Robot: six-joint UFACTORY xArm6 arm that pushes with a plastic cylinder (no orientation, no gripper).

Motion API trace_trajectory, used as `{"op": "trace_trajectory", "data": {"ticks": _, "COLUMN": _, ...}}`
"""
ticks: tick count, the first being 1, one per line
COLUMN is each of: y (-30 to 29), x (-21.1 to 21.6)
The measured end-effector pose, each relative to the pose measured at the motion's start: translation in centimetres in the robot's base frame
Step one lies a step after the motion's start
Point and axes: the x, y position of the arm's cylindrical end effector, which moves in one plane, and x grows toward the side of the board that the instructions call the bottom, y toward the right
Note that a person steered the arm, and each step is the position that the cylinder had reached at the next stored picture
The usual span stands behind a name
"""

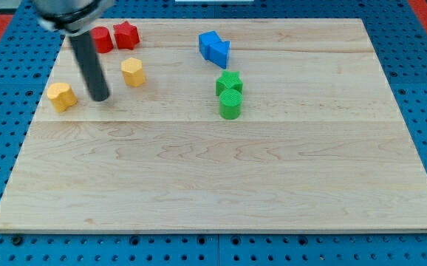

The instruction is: Place the red star on top of the yellow hexagon

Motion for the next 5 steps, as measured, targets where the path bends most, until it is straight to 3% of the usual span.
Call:
{"op": "trace_trajectory", "data": {"ticks": 2, "y": -1.0, "x": -7.6}}
{"op": "trace_trajectory", "data": {"ticks": 3, "y": -1.3, "x": -7.8}}
{"op": "trace_trajectory", "data": {"ticks": 5, "y": -9.4, "x": -7.7}}
